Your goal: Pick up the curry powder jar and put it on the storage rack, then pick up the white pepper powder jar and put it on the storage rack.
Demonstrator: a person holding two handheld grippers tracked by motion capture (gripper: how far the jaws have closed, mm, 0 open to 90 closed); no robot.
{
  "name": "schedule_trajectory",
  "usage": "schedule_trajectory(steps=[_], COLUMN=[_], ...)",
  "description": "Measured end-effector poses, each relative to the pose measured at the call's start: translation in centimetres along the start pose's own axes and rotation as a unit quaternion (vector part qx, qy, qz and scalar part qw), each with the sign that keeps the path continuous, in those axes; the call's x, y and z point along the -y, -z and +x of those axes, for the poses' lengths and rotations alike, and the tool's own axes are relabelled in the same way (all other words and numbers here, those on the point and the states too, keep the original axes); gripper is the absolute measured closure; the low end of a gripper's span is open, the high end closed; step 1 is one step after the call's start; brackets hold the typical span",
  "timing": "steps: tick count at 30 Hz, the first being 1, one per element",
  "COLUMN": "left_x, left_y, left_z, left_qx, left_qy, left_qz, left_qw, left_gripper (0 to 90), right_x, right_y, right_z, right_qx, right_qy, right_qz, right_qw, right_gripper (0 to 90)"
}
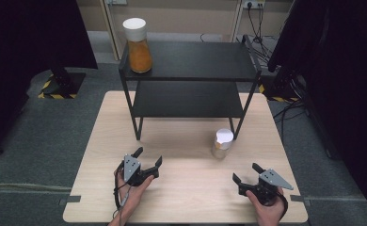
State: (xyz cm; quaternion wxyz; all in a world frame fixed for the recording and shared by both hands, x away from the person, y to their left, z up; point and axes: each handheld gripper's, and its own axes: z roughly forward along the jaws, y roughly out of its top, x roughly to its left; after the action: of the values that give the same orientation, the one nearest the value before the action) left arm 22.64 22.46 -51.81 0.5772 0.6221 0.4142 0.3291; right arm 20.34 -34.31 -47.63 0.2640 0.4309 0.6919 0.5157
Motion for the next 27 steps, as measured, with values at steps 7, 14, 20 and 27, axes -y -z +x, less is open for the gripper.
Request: schedule_trajectory(steps=[7,14,20,27], left_x=[0.04,0.06,0.00,0.04], left_y=[0.01,0.01,-0.06,-0.07], left_z=[-0.05,-0.11,-0.15,-0.32], left_qx=[0.002,0.002,0.004,0.004], left_qy=[-0.005,-0.007,-0.010,-0.016], left_qz=[-0.001,-0.002,0.000,-0.001], left_qw=[1.0000,1.0000,0.9999,0.9999], left_gripper=[13.1,13.2,13.2,13.2], right_x=[0.05,0.05,-0.06,-0.12], right_y=[0.04,0.04,-0.04,-0.14], right_z=[0.05,0.12,0.04,-0.12], right_qx=[0.001,0.002,-0.001,-0.005], right_qy=[0.000,0.001,0.000,0.000], right_qz=[-0.001,-0.001,0.002,0.003], right_qw=[1.0000,1.0000,1.0000,1.0000], right_gripper=[5.2,5.2,5.1,5.1])
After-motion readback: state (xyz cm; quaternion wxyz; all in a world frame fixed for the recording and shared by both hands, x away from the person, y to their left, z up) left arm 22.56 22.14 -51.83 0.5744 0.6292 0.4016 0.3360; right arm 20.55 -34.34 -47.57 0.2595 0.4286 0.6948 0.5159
